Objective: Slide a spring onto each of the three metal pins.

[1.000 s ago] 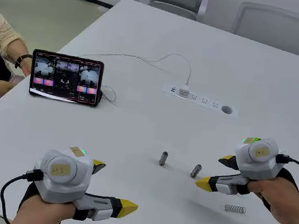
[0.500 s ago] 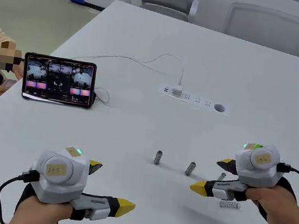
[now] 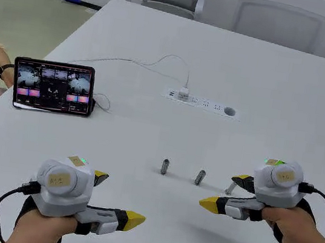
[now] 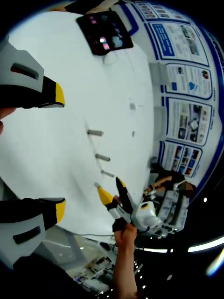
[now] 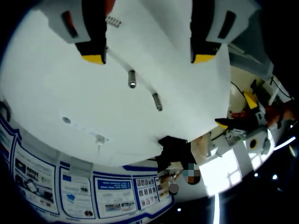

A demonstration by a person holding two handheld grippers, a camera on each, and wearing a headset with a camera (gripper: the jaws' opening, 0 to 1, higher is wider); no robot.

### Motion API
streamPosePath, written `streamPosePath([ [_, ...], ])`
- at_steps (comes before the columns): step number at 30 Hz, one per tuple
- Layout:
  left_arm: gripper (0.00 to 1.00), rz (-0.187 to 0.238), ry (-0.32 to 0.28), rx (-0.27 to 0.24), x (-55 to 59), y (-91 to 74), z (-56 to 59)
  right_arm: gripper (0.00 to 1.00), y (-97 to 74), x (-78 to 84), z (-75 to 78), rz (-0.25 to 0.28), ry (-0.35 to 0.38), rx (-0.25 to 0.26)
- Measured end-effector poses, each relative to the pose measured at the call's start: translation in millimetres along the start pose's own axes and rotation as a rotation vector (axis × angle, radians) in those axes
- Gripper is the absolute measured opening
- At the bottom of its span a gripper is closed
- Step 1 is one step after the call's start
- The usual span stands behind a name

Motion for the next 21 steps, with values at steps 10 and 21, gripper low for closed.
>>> streamPosePath([
  [10, 0.80, -0.004, 0.002, 0.009, -2.7, 4.4, 1.0, 0.76, -10.7, 13.2, -9.1, 0.020, 0.027, 0.014],
  [21, 0.80, -0.013, 0.012, 0.031, -3.3, 12.0, 3.4, 0.78, -23.9, 30.5, -17.6, 0.051, 0.100, 0.049],
])
Point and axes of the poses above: the centre of the closed fingertips' face, and the gripper's own axes: y roughly forward along the fingers, z roughly to its right, x roughly out of its underside, the point moved 5 cm from there along -y, roughly backward along the fingers, and after that the axes turned 6 degrees about z, right-handed, at the moved point
